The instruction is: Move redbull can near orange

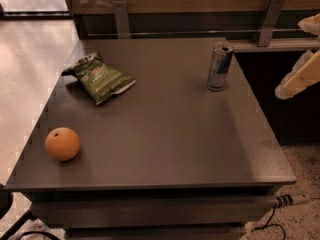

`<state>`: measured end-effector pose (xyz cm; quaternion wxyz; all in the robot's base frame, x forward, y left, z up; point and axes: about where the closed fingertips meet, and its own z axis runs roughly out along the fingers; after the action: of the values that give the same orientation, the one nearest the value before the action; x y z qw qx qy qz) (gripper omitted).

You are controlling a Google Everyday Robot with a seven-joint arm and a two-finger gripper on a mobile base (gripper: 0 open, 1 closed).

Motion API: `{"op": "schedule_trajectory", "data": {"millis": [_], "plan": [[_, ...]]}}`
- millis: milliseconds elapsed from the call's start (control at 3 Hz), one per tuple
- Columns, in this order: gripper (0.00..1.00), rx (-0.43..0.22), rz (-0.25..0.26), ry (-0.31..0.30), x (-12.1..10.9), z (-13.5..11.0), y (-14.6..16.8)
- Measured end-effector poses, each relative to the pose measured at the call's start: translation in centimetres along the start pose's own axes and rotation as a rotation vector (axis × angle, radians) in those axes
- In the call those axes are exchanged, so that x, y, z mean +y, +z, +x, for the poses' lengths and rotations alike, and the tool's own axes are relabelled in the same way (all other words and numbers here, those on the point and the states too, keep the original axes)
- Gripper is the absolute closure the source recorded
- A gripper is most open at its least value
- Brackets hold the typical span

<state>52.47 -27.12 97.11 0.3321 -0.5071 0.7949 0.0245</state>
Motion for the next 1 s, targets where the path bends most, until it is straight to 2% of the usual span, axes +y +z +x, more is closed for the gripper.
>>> {"op": "schedule_trajectory", "data": {"millis": [333, 1000], "plan": [[0.00, -0.161, 0.014, 0.084, -2.2, 0.6, 2.8], [0.00, -0.410, -0.012, 0.183, -4.2, -0.4, 8.4]]}}
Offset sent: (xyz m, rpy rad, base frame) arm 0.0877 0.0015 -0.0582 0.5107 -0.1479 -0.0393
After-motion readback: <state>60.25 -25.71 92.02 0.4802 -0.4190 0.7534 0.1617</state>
